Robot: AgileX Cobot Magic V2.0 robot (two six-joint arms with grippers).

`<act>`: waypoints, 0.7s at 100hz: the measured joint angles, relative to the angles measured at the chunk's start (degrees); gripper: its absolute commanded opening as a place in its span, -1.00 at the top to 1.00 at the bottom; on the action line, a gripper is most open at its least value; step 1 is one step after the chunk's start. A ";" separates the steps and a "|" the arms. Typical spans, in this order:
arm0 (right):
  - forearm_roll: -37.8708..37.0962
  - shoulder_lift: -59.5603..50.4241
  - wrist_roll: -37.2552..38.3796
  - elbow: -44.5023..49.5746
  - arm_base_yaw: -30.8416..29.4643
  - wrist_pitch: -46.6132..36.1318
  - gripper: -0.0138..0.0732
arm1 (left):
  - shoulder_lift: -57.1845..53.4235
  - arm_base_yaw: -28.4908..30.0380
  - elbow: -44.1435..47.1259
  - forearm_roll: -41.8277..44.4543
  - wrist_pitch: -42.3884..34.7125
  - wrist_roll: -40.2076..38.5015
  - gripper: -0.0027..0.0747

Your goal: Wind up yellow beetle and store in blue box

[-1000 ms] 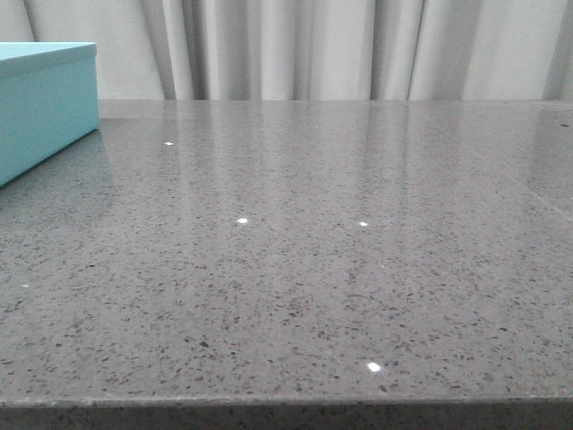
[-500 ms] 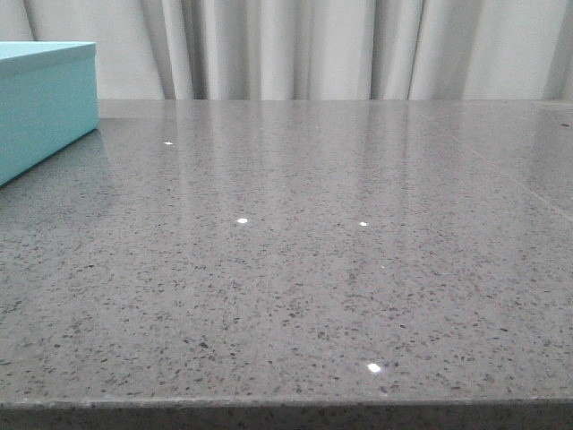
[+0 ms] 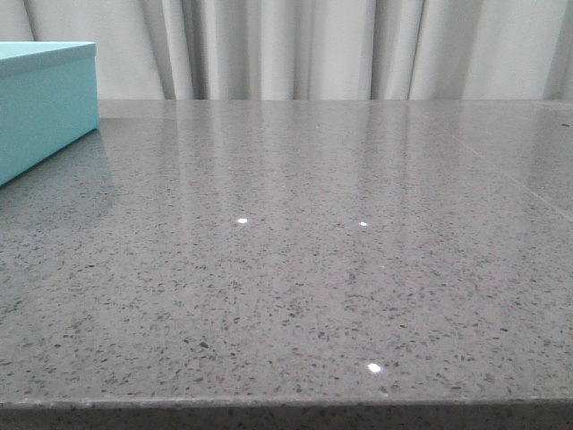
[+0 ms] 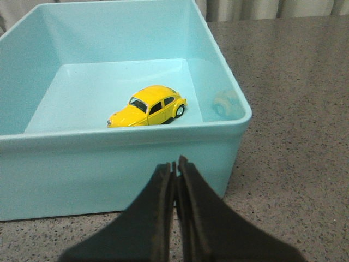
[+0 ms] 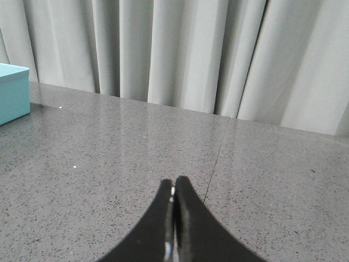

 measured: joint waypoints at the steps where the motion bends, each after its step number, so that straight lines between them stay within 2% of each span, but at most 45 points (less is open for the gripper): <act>1: 0.01 0.00 0.00 0.00 0.00 0.00 0.84 | 0.00 0.00 0.00 0.00 0.00 0.00 0.98; 39: 0.01 0.00 0.00 0.00 0.00 0.00 0.84 | -1.13 0.00 0.09 0.00 0.00 0.00 0.98; 49: 0.01 0.00 0.00 0.00 0.00 0.00 0.84 | -3.20 0.00 0.97 4.96 -0.69 0.00 0.98; 64: 0.01 0.00 0.00 0.00 0.00 0.00 0.84 | -7.05 0.00 6.10 9.54 -9.51 -0.24 0.98; 70: 0.01 0.00 0.00 0.00 0.00 0.00 0.84 | -8.47 0.00 8.35 9.96 -13.81 -3.08 0.98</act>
